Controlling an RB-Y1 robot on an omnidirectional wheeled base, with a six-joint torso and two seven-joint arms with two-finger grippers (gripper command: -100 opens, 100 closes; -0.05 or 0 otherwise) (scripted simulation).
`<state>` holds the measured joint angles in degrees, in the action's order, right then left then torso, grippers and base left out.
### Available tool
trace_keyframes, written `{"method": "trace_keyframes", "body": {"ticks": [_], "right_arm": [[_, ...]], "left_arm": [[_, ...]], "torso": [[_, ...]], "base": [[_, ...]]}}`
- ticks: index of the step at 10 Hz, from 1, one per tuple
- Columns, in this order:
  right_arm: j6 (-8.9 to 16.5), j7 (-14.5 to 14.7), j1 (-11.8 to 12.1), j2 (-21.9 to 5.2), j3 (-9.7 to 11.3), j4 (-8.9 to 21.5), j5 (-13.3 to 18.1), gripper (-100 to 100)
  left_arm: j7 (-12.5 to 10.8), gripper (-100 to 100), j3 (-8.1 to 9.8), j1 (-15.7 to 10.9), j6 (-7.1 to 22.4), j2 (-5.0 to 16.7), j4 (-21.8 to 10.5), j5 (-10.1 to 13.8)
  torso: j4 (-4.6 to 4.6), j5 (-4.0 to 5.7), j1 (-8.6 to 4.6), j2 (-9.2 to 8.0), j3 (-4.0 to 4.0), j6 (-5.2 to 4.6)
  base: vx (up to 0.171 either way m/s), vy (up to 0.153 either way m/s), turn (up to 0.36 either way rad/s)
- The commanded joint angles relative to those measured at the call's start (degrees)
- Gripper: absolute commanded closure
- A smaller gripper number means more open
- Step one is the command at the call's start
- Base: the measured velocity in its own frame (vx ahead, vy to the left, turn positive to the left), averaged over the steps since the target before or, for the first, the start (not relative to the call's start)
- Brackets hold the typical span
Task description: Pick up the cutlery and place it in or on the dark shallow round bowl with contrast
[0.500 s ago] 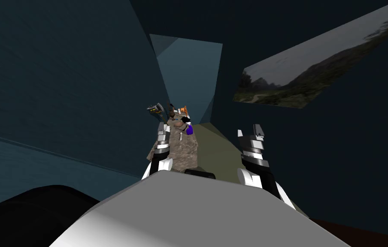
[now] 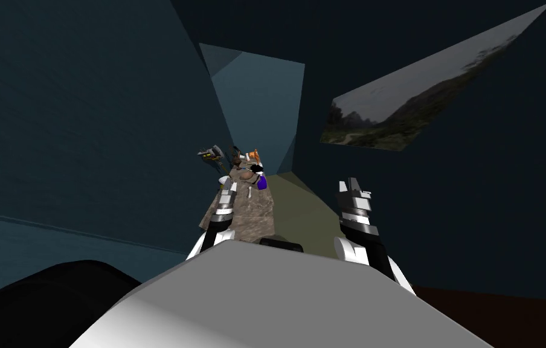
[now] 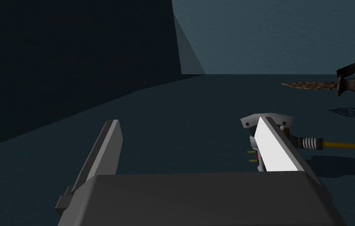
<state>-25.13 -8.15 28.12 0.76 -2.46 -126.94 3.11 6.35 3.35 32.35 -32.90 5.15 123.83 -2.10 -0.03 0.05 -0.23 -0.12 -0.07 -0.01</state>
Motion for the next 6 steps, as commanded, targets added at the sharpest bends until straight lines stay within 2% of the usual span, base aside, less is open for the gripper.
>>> {"method": "trace_keyframes", "body": {"ticks": [1, 6], "right_arm": [[0.0, 0.0, 0.0, 0.0, 0.0, 0.0, 0.0, 0], [0.0, 0.0, 0.01, 0.0, 0.0, 0.0, 0.0, 0]], "left_arm": [[-0.01, -100, 1.18, 1.39, -0.26, 2.52, -1.58, 0.2], [-0.01, -100, 5.1, 8.36, -0.16, 10.71, -6.41, 0.56]], "torso": [[0.0, 0.0, 0.0, 0.0, 0.0, 0.0], [0.02, 0.02, -0.06, 0.12, 0.07, 0.01]], "base": [[-0.015, -0.065, -0.117], [0.005, -0.078, -0.164]]}}
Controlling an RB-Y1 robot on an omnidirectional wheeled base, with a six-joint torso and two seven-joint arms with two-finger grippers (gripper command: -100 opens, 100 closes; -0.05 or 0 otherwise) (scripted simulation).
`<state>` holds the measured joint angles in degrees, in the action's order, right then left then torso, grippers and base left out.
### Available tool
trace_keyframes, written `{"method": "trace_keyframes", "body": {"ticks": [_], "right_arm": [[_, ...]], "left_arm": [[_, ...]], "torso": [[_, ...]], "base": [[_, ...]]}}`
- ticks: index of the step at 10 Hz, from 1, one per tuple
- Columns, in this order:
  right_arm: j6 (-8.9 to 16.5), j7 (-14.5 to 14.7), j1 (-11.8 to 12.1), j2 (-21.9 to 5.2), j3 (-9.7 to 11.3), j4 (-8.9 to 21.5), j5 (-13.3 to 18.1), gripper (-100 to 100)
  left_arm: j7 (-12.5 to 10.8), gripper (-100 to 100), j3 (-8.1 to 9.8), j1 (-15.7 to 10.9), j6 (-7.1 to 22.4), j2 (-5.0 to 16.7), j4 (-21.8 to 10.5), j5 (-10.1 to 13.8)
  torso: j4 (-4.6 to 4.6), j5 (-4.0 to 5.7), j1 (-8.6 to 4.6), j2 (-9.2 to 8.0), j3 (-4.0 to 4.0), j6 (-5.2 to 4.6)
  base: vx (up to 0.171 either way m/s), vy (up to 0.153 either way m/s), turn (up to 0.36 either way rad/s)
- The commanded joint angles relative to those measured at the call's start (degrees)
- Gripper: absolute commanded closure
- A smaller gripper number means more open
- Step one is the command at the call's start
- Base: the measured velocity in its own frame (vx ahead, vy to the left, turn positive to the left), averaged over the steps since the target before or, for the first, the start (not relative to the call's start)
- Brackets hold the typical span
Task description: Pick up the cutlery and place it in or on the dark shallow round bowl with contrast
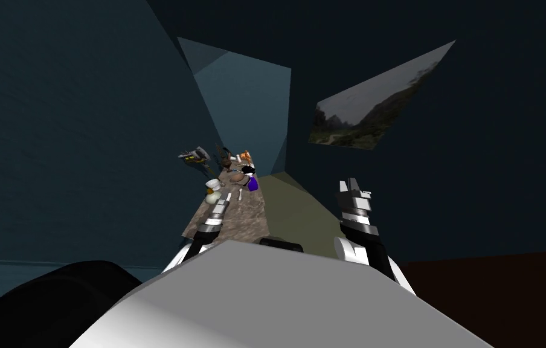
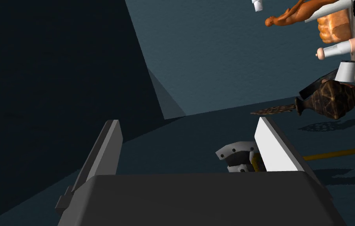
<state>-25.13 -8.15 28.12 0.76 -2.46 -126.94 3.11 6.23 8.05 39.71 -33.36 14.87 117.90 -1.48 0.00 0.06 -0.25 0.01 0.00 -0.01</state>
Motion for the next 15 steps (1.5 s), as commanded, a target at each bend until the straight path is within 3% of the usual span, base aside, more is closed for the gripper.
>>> {"method": "trace_keyframes", "body": {"ticks": [1, 2, 8, 9, 15], "right_arm": [[0.0, 0.0, 0.0, 0.0, 0.0, 0.0, 0.0, 0], [0.0, 0.0, 0.0, 0.0, 0.0, 0.0, 0.0, 0], [0.0, 0.0, 0.01, 0.0, -0.01, 0.0, 0.0, 0], [0.0, 0.0, 0.01, -0.01, -0.01, 0.0, 0.0, 0], [0.0, 0.0, 0.02, -0.01, -0.01, 0.0, 0.0, 0]], "left_arm": [[0.15, -100, 1.19, 2.58, 0.54, 2.65, -1.57, -0.06], [0.15, -100, 1.19, 2.58, 0.54, 2.65, -1.57, -0.06], [0.58, -100, 5.59, 12.2, 3.19, 12.22, -8.63, -0.49], [0.58, -100, 5.59, 12.44, 3.19, 12.22, -8.63, -0.49], [1.29, -100, 8.88, 21.93, 7.33, 21.04, -15.16, -1.48]], "torso": [[0.0, 0.0, 0.0, 0.0, 0.0, 0.0], [0.01, -0.01, 0.03, 0.03, 0.02, 0.0], [0.03, -0.02, 0.1, 0.16, 0.09, 0.01], [0.05, -0.02, 0.11, 0.25, 0.14, 0.01], [0.08, -0.02, 0.11, 0.38, 0.22, 0.02]], "base": [[0.022, -0.07, -0.19], [0.022, -0.045, -0.046], [0.055, -0.054, -0.158], [0.075, -0.034, -0.059], [0.101, -0.037, -0.148]]}}
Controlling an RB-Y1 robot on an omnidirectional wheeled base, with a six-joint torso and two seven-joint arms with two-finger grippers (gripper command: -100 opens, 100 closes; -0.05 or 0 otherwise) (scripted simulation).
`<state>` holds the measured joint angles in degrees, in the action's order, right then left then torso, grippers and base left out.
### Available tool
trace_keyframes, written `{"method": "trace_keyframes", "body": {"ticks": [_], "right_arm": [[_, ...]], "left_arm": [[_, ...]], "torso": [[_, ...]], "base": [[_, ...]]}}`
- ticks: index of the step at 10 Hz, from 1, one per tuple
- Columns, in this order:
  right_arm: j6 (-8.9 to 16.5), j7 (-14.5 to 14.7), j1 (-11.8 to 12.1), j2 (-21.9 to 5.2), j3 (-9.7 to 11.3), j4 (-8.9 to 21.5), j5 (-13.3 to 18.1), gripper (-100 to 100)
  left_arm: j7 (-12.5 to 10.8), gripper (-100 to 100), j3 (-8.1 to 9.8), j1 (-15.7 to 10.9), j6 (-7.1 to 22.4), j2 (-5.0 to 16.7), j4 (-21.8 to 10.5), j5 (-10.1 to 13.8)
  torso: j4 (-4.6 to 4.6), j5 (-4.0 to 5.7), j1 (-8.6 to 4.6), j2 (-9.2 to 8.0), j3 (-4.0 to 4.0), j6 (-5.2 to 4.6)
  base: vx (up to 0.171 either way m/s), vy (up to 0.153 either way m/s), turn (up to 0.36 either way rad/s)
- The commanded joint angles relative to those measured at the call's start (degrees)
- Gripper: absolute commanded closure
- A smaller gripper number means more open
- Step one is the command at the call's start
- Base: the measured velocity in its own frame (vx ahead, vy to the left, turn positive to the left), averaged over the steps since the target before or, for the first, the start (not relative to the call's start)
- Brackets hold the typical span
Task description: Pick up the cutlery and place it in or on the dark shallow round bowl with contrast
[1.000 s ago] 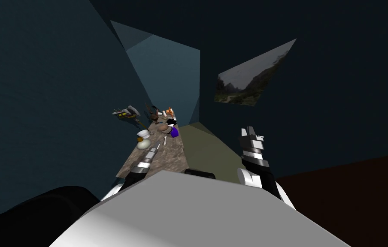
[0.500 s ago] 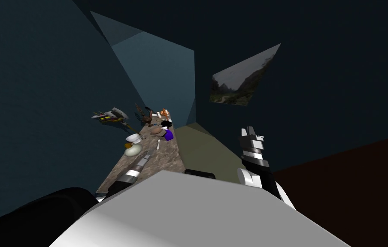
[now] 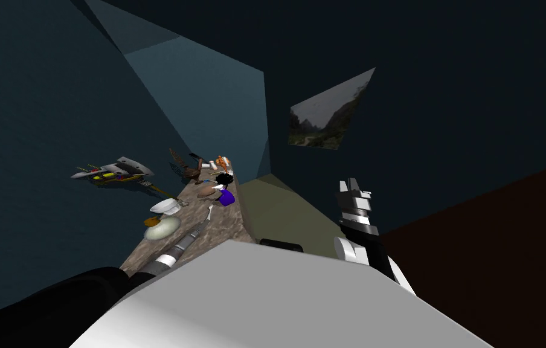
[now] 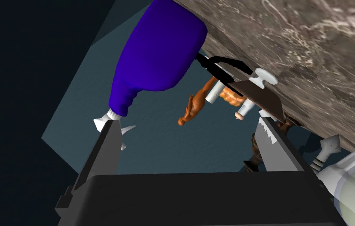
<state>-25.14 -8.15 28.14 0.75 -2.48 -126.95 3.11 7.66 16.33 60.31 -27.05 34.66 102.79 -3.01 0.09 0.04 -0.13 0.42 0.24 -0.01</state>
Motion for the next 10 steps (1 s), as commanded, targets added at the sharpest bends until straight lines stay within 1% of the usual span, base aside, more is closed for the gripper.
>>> {"method": "trace_keyframes", "body": {"ticks": [1, 3, 4, 6, 10], "right_arm": [[0.0, 0.0, 0.0, 0.0, 0.0, 0.0, 0.0, 0], [0.0, 0.0, 0.0, 0.0, -0.01, 0.0, 0.0, 0], [0.0, 0.0, 0.0, 0.0, -0.01, 0.0, 0.0, 0], [0.0, 0.0, 0.0, 0.0, -0.01, 0.0, 0.0, 0], [0.0, 0.0, 0.01, -0.01, -0.01, 0.0, 0.0, 0]], "left_arm": [[-0.01, -100, 1.0, 2.74, 1.79, 2.66, -1.0, -0.16], [0.27, -100, 1.62, 5.39, 3.43, 5.39, -2.79, -0.61], [0.27, -100, 1.62, 5.39, 3.43, 5.39, -2.79, -0.61], [0.56, -100, 1.98, 7.72, 5.16, 7.98, -4.4, -1.11], [1.16, -100, 2.06, 11.37, 8.75, 12.54, -6.99, -2.24]], "torso": [[0.0, 0.0, 0.0, 0.0, 0.0, 0.0], [0.01, -0.03, 0.14, 0.05, 0.03, 0.0], [0.02, -0.02, 0.15, 0.05, 0.04, 0.0], [-0.03, -0.03, 0.13, -0.14, -0.08, 0.01], [0.01, -0.02, 0.14, 0.05, 0.03, 0.01]], "base": [[0.129, -0.015, -0.147], [0.14, 0.009, -0.133], [0.085, 0.009, -0.031], [0.096, 0.004, -0.086], [0.137, 0.015, -0.083]]}}
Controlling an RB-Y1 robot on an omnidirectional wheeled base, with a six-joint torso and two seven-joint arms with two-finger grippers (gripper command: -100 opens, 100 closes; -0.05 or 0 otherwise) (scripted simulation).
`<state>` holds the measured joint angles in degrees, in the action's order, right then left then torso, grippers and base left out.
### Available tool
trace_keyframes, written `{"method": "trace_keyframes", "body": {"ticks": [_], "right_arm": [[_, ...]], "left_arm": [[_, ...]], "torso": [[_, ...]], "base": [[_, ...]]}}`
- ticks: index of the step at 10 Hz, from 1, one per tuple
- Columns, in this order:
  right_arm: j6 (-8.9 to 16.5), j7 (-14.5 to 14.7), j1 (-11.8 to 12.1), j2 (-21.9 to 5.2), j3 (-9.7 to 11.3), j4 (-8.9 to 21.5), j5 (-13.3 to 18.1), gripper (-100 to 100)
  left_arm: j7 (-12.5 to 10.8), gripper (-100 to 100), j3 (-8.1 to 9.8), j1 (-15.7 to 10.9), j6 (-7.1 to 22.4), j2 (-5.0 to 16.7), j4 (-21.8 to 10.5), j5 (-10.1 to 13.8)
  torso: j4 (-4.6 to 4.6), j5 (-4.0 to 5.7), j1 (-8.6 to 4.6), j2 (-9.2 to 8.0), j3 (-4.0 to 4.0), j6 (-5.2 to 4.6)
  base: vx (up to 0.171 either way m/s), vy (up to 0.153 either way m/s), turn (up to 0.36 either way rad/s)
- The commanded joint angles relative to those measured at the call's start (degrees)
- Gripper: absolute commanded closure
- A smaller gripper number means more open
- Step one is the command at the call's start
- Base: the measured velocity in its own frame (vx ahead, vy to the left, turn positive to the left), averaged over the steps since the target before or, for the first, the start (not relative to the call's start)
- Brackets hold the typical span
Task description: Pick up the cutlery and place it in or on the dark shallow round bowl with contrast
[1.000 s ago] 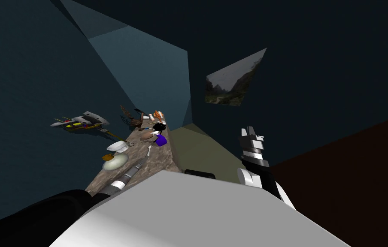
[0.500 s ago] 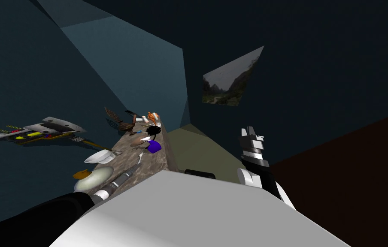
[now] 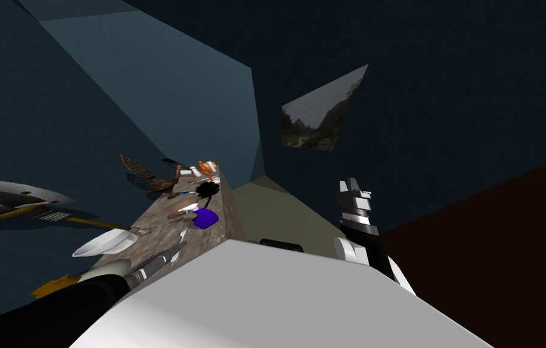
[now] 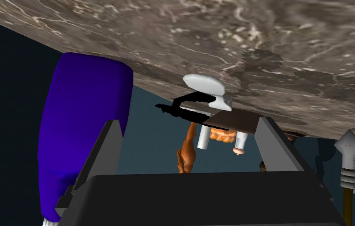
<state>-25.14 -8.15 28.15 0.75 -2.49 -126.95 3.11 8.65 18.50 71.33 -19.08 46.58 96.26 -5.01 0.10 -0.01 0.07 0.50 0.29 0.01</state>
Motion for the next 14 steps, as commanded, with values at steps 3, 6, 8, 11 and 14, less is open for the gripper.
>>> {"method": "trace_keyframes", "body": {"ticks": [3, 6, 8, 11, 14], "right_arm": [[0.0, 0.0, 0.0, 0.0, 0.0, 0.0, 0.0, 0], [0.0, 0.0, 0.0, 0.0, 0.0, 0.0, 0.0, 0], [0.0, 0.0, -0.01, 0.0, 0.0, 0.0, 0.0, 0], [0.0, 0.0, -0.02, 0.0, 0.0, 0.0, 0.0, 0], [0.0, 0.0, -0.02, 0.01, 0.01, 0.0, 0.0, 0]], "left_arm": [[0.6, -100, -0.42, 2.2, 3.29, 3.17, -1.71, -1.08], [0.85, -100, -0.97, 2.88, 5.01, 4.61, -2.36, -1.67], [1.12, -100, -1.9, 1.16, 5.35, 4.0, -3.91, -2.07], [1.3, -100, -2.5, 0.02, 5.43, 3.46, -4.84, -2.33], [1.28, 100, -2.53, -0.08, 5.5, 3.4, -4.95, -2.31]], "torso": [[-0.01, -0.01, 0.01, -0.06, -0.03, 0.01], [-0.01, -0.03, 0.1, -0.03, -0.02, 0.0], [-0.1, 0.01, -0.11, -0.43, -0.24, 0.02], [-0.12, -0.01, -0.03, -0.51, -0.29, 0.02], [-0.13, -0.02, -0.16, -0.57, -0.33, -0.01]], "base": [[0.125, 0.037, -0.036], [0.11, 0.049, -0.021], [0.016, 0.012, -0.04], [0.015, 0.025, -0.048], [0.0, 0.0, 0.0]]}}
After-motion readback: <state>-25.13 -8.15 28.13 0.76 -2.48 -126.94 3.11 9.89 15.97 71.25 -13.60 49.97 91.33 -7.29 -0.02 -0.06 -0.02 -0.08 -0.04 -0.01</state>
